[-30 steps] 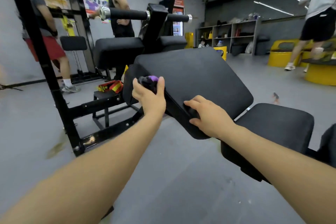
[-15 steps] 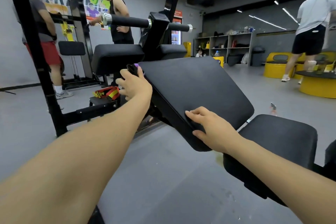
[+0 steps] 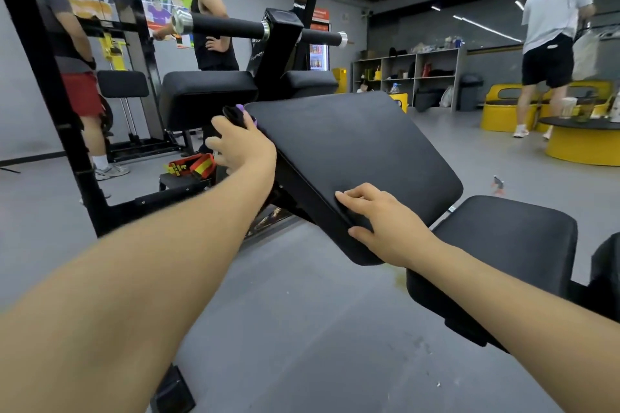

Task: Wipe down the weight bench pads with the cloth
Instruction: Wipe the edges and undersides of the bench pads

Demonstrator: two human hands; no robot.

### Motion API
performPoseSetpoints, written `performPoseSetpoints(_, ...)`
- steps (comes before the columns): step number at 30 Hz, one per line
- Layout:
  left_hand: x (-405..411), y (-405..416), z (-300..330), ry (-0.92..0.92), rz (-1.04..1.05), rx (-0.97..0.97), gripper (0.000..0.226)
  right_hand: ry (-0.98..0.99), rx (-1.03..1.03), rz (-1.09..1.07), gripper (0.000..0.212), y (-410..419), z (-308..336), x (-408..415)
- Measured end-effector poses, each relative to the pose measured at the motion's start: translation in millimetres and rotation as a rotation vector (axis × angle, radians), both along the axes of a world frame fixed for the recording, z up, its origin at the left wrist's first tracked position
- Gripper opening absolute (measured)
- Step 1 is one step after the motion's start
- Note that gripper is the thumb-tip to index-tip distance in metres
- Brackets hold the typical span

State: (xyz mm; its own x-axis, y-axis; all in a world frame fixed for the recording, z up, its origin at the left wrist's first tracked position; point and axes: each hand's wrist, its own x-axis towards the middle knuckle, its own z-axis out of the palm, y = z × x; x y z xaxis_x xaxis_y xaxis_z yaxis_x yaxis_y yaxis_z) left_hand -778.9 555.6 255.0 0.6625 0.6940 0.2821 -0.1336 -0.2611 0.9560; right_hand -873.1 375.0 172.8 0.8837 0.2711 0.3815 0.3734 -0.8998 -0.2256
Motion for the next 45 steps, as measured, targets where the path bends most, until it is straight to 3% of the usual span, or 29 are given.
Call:
performPoseSetpoints(3, -19.2, -21.5, -37.5, -0.023, -0.014, 0.065, 0.041, -0.01, -0.008, 0.0, 0.058, -0.8, -1.5, 0.1)
performPoseSetpoints(8, -76.0, -68.2, -109.0, -0.041, -0.248, 0.194, 0.034, -0.021, 0.005, -0.012, 0.058, 1.1, -3.4, -0.9)
performPoseSetpoints(11, -54.5, -51.5, -84.2, -0.062, -0.154, 0.178, 0.034, -0.006, 0.009, -0.004, 0.059, 2.3, -1.9, -0.8)
performPoseSetpoints(17, -13.7, -26.0, -41.1, -0.01, 0.044, -0.054, 0.036, -0.009, 0.024, 0.006, 0.058, 2.3, -3.5, -0.7)
performPoseSetpoints(22, -76.3, -70.6, -111.1, -0.076, -0.221, 0.189, 0.034, -0.012, 0.055, 0.017, 0.059, -2.7, -7.3, 0.4)
performPoseSetpoints(24, -76.4, -74.0, -114.2, -0.065, -0.23, 0.212, 0.033, -0.015, 0.063, 0.022, 0.06, -0.2, -5.4, 1.1)
performPoseSetpoints(27, -55.5, -60.5, -89.3, -0.018, -0.094, 0.165, 0.037, 0.041, 0.042, 0.034, 0.061, 1.4, 1.0, -0.9)
performPoseSetpoints(31, -37.9, -57.0, -67.2, 0.068, 0.062, -0.036, 0.037, 0.102, -0.005, -0.038, 0.05, -21.6, 0.1, -22.6)
performPoseSetpoints(33, -42.6, -62.5, -68.5, 0.055, 0.051, -0.084, 0.036, 0.119, -0.044, -0.133, 0.04, -43.2, -7.1, -37.1)
performPoseSetpoints(35, -59.3, -76.5, -85.9, 0.051, 0.003, -0.013, 0.037, 0.133, -0.047, -0.18, 0.032, -61.6, -16.0, -48.0)
performPoseSetpoints(40, -116.7, -126.0, -148.1, 0.036, -0.197, 0.066, 0.034, 0.123, 0.082, -0.146, 0.027, -70.9, -28.8, -51.9)
performPoseSetpoints(45, -82.1, -102.5, -106.9, 0.13, -0.032, -0.083, 0.04, 0.124, 0.099, -0.119, 0.028, -72.2, -28.6, -51.2)
